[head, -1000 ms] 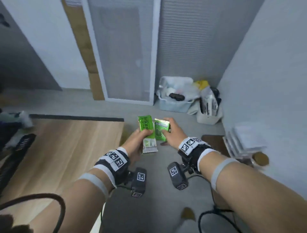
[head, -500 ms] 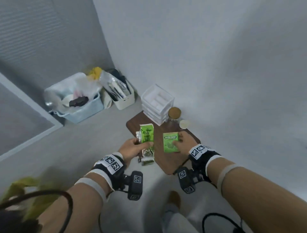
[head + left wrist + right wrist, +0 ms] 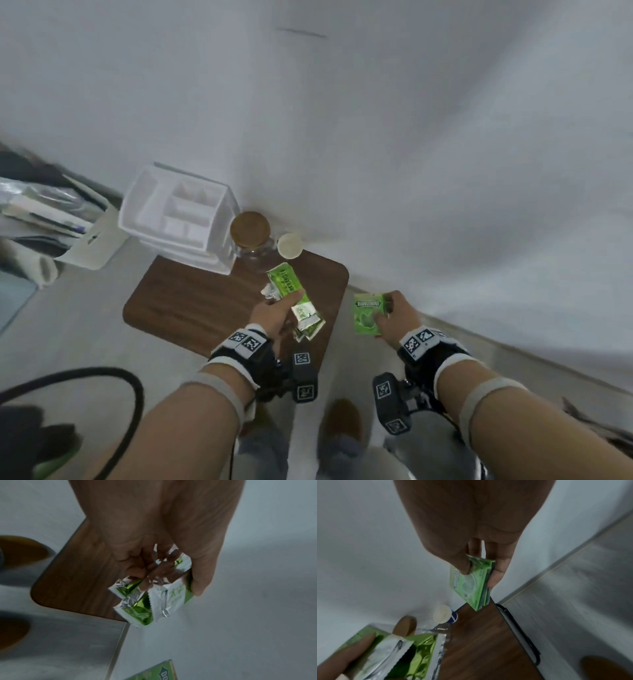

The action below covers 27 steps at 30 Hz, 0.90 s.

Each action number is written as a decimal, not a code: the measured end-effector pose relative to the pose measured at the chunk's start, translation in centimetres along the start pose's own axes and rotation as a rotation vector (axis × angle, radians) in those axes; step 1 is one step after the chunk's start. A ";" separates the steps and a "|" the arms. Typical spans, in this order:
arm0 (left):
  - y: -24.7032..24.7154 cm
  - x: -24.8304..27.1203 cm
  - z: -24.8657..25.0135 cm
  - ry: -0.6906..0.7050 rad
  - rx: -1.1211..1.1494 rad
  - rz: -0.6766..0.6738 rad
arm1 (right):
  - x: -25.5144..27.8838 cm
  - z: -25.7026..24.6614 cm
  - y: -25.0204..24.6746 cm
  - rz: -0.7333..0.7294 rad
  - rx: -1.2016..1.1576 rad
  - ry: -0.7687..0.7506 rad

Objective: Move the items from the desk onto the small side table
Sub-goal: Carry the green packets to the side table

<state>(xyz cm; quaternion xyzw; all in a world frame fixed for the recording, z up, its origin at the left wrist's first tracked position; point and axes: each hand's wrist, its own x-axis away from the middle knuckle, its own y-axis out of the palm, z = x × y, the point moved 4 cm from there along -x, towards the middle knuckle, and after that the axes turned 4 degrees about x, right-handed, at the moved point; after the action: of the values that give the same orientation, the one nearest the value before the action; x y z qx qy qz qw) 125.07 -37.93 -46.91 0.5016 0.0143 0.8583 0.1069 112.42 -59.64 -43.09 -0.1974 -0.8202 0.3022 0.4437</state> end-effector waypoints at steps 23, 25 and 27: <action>10.5 -27.7 -2.1 0.007 -0.022 0.048 | -20.2 7.9 15.5 -0.063 -0.468 0.126; 10.3 -28.4 -1.0 0.003 -0.330 0.064 | -20.7 7.3 16.4 -0.087 -0.525 0.146; 9.8 -29.1 -0.3 0.014 -0.498 0.055 | -21.0 6.6 17.3 -0.105 -0.567 0.162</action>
<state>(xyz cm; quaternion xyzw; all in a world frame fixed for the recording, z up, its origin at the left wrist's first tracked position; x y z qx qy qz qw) 136.95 -53.19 -70.72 0.4541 -0.2109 0.8413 0.2036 118.90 -61.42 -70.32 -0.2944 -0.8429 0.0210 0.4498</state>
